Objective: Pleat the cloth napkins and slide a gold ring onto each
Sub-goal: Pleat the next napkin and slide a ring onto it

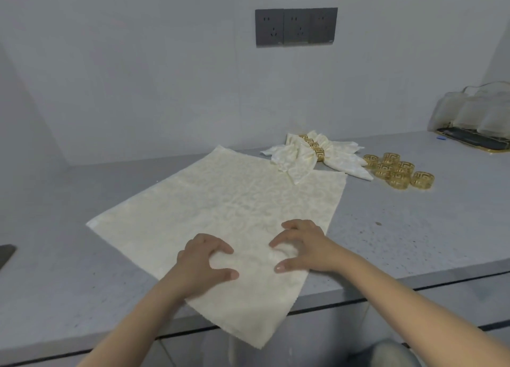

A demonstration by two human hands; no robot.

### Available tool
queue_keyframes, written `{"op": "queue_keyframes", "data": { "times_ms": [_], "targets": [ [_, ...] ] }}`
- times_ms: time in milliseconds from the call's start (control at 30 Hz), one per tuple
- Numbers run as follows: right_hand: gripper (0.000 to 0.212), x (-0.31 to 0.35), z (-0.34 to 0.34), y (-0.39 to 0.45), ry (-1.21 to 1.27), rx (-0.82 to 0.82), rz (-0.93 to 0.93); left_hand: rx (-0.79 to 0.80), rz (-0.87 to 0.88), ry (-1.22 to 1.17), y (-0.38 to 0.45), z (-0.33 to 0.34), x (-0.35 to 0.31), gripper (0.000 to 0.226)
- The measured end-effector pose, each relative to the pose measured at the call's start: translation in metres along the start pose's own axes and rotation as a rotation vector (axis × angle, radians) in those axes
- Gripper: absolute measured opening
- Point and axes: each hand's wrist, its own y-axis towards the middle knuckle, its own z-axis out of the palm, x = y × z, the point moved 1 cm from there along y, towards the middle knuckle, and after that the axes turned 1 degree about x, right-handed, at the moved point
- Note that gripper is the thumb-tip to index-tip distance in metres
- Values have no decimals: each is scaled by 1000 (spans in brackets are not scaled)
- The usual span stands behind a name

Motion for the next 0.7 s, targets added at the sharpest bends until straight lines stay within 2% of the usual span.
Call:
{"op": "queue_keyframes", "data": {
  "times_ms": [167, 267, 333, 533, 600, 700],
  "targets": [
    [17, 5, 2, -1, 77, -132, 30, -98, 10, -81, 0, 3, -1, 15],
    [13, 8, 3, 2, 49, -173, 58, -109, -5, -105, 1, 2, -3, 15],
    [9, 6, 1, 5, 114, -178, 76, -103, -22, -140, 2, 1, -3, 15],
    [16, 10, -11, 8, 312, -160, 109, -129, -26, -186, 4, -7, -4, 11],
    [14, 15, -16, 10, 325, -213, 64, -170, -13, -205, 5, -14, -7, 14],
    [13, 24, -25, 12, 290, -329, -15, -240, 60, -111, 3, -29, -19, 16]
  ]
}}
